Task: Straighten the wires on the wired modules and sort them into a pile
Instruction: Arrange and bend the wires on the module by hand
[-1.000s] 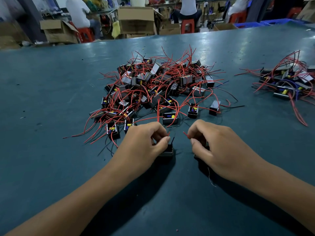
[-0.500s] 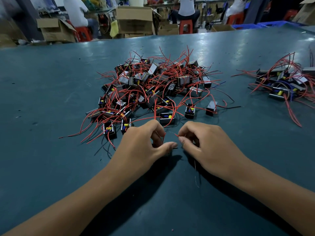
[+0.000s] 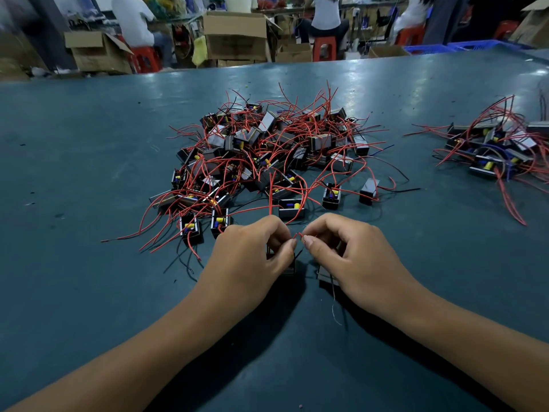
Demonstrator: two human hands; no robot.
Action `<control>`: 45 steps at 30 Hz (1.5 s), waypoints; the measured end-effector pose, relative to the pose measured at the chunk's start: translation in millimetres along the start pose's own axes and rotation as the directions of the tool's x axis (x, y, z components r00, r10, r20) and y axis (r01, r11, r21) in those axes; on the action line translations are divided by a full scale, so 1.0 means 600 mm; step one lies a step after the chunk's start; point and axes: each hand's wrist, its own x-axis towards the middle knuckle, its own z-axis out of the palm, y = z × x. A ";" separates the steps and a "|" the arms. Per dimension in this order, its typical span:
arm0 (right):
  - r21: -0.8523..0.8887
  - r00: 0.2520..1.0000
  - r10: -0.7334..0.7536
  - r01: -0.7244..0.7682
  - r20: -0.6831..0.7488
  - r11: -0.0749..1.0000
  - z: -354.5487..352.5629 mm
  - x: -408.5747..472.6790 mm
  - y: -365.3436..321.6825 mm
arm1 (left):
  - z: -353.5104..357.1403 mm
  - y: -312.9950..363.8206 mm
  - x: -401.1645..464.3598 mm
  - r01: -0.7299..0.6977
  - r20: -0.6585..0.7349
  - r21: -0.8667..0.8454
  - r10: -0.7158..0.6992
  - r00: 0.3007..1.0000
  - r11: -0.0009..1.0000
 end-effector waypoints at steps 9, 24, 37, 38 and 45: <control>0.025 1.000 -0.008 0.008 -0.023 1.000 0.000 0.001 0.002 | 0.011 -0.001 -0.003 -0.007 -0.034 -0.035 0.006 0.999 0.999; 0.121 0.999 0.037 -0.032 -0.037 0.992 0.000 0.005 0.008 | 0.026 -0.018 -0.007 0.061 -0.026 -0.220 -0.068 0.997 0.974; 0.213 0.998 0.057 -0.053 -0.009 0.976 -0.006 -0.002 0.013 | 0.027 -0.017 -0.010 0.072 -0.034 -0.237 -0.082 0.996 0.969; 0.211 0.999 0.052 -0.048 -0.012 0.976 -0.008 -0.003 0.014 | 0.027 -0.017 -0.010 0.073 -0.032 -0.237 -0.083 0.996 0.969; -0.118 0.992 -0.035 0.021 -0.118 0.993 -0.017 0.000 0.008 | 0.026 -0.012 -0.009 0.102 -0.026 -0.226 -0.111 0.993 0.969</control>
